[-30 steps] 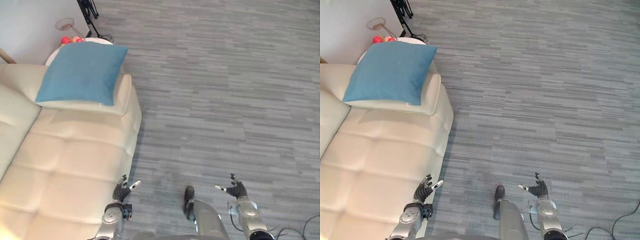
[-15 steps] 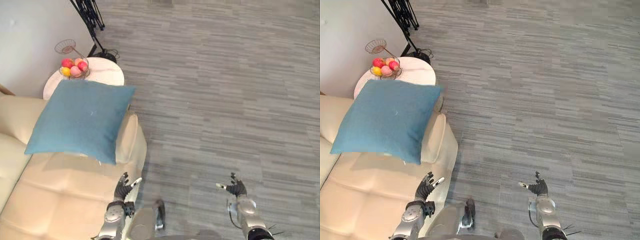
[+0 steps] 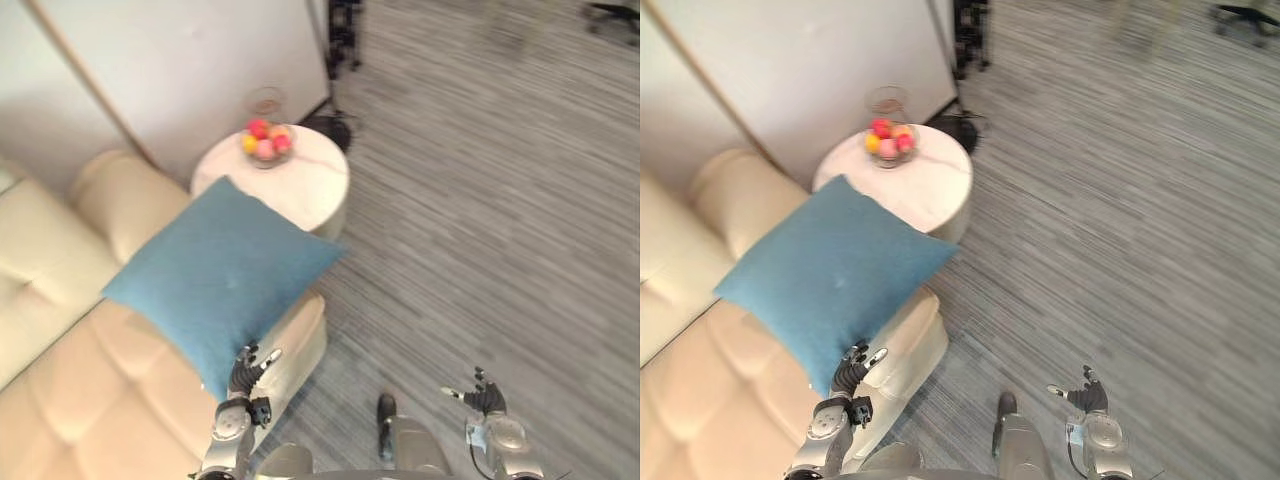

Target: Pick up cushions and gather them together orderly.

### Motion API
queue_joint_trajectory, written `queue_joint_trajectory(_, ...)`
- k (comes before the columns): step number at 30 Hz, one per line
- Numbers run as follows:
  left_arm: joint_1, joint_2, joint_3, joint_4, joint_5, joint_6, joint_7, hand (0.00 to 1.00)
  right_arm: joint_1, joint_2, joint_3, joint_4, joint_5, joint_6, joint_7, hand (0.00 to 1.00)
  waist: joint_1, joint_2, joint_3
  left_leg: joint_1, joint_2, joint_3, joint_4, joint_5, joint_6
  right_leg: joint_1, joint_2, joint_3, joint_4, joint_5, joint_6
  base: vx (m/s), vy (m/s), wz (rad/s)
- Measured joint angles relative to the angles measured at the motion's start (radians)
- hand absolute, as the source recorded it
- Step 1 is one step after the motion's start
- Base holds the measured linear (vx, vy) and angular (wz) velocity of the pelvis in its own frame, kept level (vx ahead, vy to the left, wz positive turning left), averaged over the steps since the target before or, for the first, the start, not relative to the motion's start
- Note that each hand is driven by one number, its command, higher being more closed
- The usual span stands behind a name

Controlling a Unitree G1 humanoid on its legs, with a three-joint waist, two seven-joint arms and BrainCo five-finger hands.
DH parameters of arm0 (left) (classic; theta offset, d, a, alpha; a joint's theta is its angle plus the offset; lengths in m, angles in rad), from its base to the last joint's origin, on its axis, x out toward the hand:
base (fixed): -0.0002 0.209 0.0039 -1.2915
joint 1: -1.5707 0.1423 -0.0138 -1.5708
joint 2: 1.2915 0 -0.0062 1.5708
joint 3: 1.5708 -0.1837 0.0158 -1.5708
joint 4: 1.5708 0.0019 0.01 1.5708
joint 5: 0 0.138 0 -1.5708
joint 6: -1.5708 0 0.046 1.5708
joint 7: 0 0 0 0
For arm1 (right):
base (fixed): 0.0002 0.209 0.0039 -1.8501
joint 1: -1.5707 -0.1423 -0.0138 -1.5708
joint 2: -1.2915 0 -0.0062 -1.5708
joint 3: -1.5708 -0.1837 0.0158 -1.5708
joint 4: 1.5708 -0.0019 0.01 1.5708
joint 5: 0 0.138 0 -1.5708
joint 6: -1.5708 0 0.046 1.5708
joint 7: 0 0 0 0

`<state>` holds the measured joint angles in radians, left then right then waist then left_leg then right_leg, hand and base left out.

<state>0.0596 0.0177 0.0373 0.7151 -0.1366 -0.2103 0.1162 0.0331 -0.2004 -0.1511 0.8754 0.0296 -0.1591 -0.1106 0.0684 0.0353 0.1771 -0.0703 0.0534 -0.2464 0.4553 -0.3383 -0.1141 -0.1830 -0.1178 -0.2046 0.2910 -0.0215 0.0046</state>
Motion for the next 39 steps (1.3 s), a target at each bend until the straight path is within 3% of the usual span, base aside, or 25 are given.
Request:
queue_joint_trajectory(1, 0.001, 0.000, -0.003, -0.001, -0.008, -0.003, 0.000, 0.00, 0.001, 0.000, 0.000, 0.000, 0.002, -0.002, -0.001, 0.00, 0.000, -0.001, 0.000, -0.019, 0.013, 0.052, -0.001, 0.005, -0.002, 0.033, -0.010, -0.032, -0.018, -0.001, 0.001, 0.22, -0.147, 2.35)
queue_joint_trajectory(2, 0.006, 0.000, -0.011, -0.015, -0.011, -0.008, 0.000, 0.00, 0.003, -0.001, -0.001, -0.003, 0.011, -0.017, -0.003, 0.00, 0.002, -0.003, -0.009, -0.071, 0.062, 0.253, -0.014, 0.058, 0.030, 0.110, -0.029, -0.115, -0.063, -0.011, 0.016, 0.15, -0.070, 1.82)
queue_joint_trajectory(3, 0.019, 0.000, -0.019, -0.027, -0.011, -0.016, 0.000, 0.00, 0.001, -0.008, -0.002, -0.011, 0.018, -0.026, -0.004, 0.00, 0.007, 0.010, -0.020, -0.111, 0.099, 0.379, -0.040, 0.163, 0.062, 0.138, -0.029, -0.161, -0.080, -0.032, 0.035, 0.16, -0.018, 1.81)
queue_joint_trajectory(4, 0.031, 0.005, -0.028, -0.037, -0.011, -0.017, 0.000, 0.00, -0.003, -0.018, -0.010, -0.018, 0.022, -0.031, -0.004, 0.00, 0.006, 0.019, -0.030, -0.142, 0.118, 0.475, -0.051, 0.199, 0.084, 0.148, -0.029, -0.195, -0.085, -0.061, 0.046, 0.10, 0.037, 1.25)
queue_joint_trajectory(5, 0.034, 0.010, -0.031, -0.037, -0.011, -0.017, 0.000, 0.00, -0.012, -0.011, -0.017, -0.018, 0.032, -0.031, -0.004, 0.00, 0.003, 0.021, -0.041, -0.143, 0.116, 0.542, -0.083, 0.198, 0.093, 0.152, -0.045, -0.228, -0.087, -0.072, 0.056, 0.12, 0.127, 1.40)
queue_joint_trajectory(6, 0.034, 0.022, -0.032, -0.039, -0.011, -0.017, 0.000, 0.00, -0.018, 0.008, -0.024, -0.018, 0.045, -0.030, -0.004, 0.00, 0.004, 0.002, -0.043, -0.139, 0.100, 0.640, -0.142, 0.225, 0.135, 0.151, -0.074, -0.285, -0.091, -0.073, 0.062, 0.08, 0.141, 1.39)
queue_joint_trajectory(8, 0.036, 0.043, -0.034, -0.038, -0.011, -0.014, -0.001, 0.00, -0.023, 0.034, -0.039, -0.016, 0.050, -0.027, -0.003, 0.00, 0.006, -0.015, -0.042, -0.145, 0.091, 0.719, -0.168, 0.238, 0.154, 0.157, -0.094, -0.327, -0.094, -0.075, 0.074, 0.05, 0.141, 1.00)
queue_joint_trajectory(11, 0.073, 0.089, -0.033, -0.032, -0.010, -0.011, -0.002, 0.00, -0.025, 0.050, -0.040, -0.015, 0.050, -0.027, -0.003, 0.00, 0.005, -0.035, -0.051, -0.121, 0.031, 0.685, -0.194, 0.240, 0.160, 0.201, -0.122, -0.348, -0.099, -0.089, 0.103, 0.05, 0.112, 0.49)
queue_joint_trajectory(12, 0.083, 0.094, -0.029, -0.027, -0.010, -0.011, -0.002, 0.00, -0.026, 0.048, -0.046, -0.015, 0.050, -0.027, -0.003, 0.00, 0.003, -0.041, -0.054, -0.101, 0.002, 0.677, -0.212, 0.231, 0.172, 0.197, -0.159, -0.348, -0.044, -0.117, 0.124, 0.04, 0.106, 0.34)
queue_joint_trajectory(14, 0.082, 0.097, -0.030, -0.014, -0.009, -0.010, -0.002, 0.00, -0.027, 0.042, -0.053, -0.014, 0.049, -0.026, -0.004, 0.00, -0.001, -0.045, -0.053, -0.087, -0.031, 0.657, -0.211, 0.195, 0.184, 0.180, -0.219, -0.334, 0.079, -0.154, 0.122, 0.00, 0.087, 0.43)
queue_joint_trajectory(16, 0.085, 0.098, -0.042, -0.014, -0.008, -0.011, -0.005, 0.00, -0.023, 0.034, -0.056, 0.005, 0.049, -0.018, -0.004, 0.00, -0.008, -0.050, -0.051, -0.067, -0.054, 0.629, -0.214, 0.184, 0.195, 0.121, -0.269, -0.258, 0.257, -0.140, 0.097, 0.02, 0.079, 0.55)
queue_joint_trajectory(17, 0.087, 0.107, -0.049, -0.013, -0.008, -0.010, -0.006, 0.00, -0.020, 0.037, -0.056, 0.005, 0.049, -0.014, -0.004, 0.00, -0.030, -0.051, -0.050, -0.054, -0.060, 0.599, -0.214, 0.181, 0.199, 0.067, -0.270, -0.164, 0.370, -0.122, 0.062, 0.04, 0.054, 0.59)
queue_joint_trajectory(18, 0.089, 0.116, -0.048, -0.013, -0.008, -0.010, -0.005, 0.00, -0.017, 0.040, -0.056, 0.005, 0.049, -0.012, -0.004, 0.00, -0.042, -0.055, -0.053, -0.052, -0.060, 0.581, -0.214, 0.180, 0.199, 0.044, -0.250, -0.105, 0.403, -0.140, 0.073, 0.06, 0.027, 0.72)
queue_joint_trajectory(20, 0.088, 0.136, -0.045, -0.013, -0.007, -0.010, -0.004, 0.00, -0.016, 0.033, -0.060, 0.004, 0.051, -0.012, -0.004, 0.00, -0.056, -0.065, -0.054, -0.033, -0.056, 0.552, -0.234, 0.181, 0.197, -0.015, -0.158, 0.050, 0.368, -0.211, 0.108, 0.09, -0.025, 0.42)
queue_joint_trajectory(23, 0.064, 0.145, -0.049, 0.007, -0.006, -0.011, -0.003, 0.00, -0.007, 0.022, -0.092, 0.005, 0.052, -0.013, -0.022, 0.00, -0.062, -0.072, -0.057, -0.017, -0.050, 0.530, -0.242, 0.184, 0.167, -0.050, -0.053, 0.183, 0.154, -0.201, 0.125, 0.09, -0.056, 0.22)
queue_joint_trajectory(24, 0.060, 0.148, -0.051, 0.010, -0.006, -0.012, -0.002, 0.00, -0.002, 0.022, -0.102, 0.005, 0.052, -0.012, -0.021, 0.00, -0.071, -0.073, -0.058, -0.019, -0.052, 0.527, -0.238, 0.184, 0.163, -0.049, -0.045, 0.195, 0.109, -0.186, 0.124, 0.13, -0.110, 0.47)
queue_joint_trajectory(26, 0.043, 0.161, -0.065, 0.031, -0.006, -0.012, -0.003, 0.00, 0.006, 0.016, -0.136, 0.005, 0.056, -0.012, -0.023, 0.00, -0.096, -0.094, -0.060, -0.023, -0.059, 0.510, -0.196, 0.170, 0.142, -0.046, -0.035, 0.212, 0.036, -0.062, 0.101, 0.15, -0.147, 0.38)
queue_joint_trajectory(27, 0.038, 0.154, -0.069, 0.038, -0.005, -0.013, -0.003, 0.00, 0.005, 0.003, -0.154, 0.003, 0.058, -0.011, -0.023, 0.00, -0.104, -0.070, -0.062, -0.024, -0.038, 0.504, -0.188, 0.162, 0.131, -0.038, -0.016, 0.208, 0.026, -0.059, 0.091, 0.16, -0.152, 0.05)
queue_joint_trajectory(30, 0.024, 0.153, -0.069, 0.038, 0.002, -0.014, -0.005, 0.00, -0.001, -0.029, -0.170, -0.046, 0.054, -0.007, -0.023, 0.00, -0.107, -0.035, -0.063, -0.023, -0.005, 0.506, -0.220, 0.169, 0.114, -0.034, 0.027, 0.206, -0.021, -0.048, 0.070, 0.17, -0.154, -0.16)
queue_joint_trajectory(35, -0.021, 0.152, -0.075, 0.038, 0.004, -0.014, -0.004, 0.00, 0.022, -0.089, -0.190, -0.276, 0.004, -0.012, -0.043, 0.00, -0.117, -0.033, -0.062, -0.006, 0.013, 0.504, -0.294, 0.200, 0.081, -0.035, 0.055, 0.200, -0.060, -0.040, 0.058, 0.12, -0.099, -0.07)
queue_joint_trajectory(39, -0.095, 0.153, -0.091, 0.036, 0.002, -0.019, 0.001, 0.00, -0.058, -0.138, -0.164, -0.292, -0.005, -0.019, -0.043, 0.00, -0.120, -0.026, -0.047, -0.029, -0.001, 0.500, -0.351, 0.241, 0.083, -0.061, 0.049, 0.193, -0.103, -0.015, 0.047, 0.03, -0.002, 0.06)
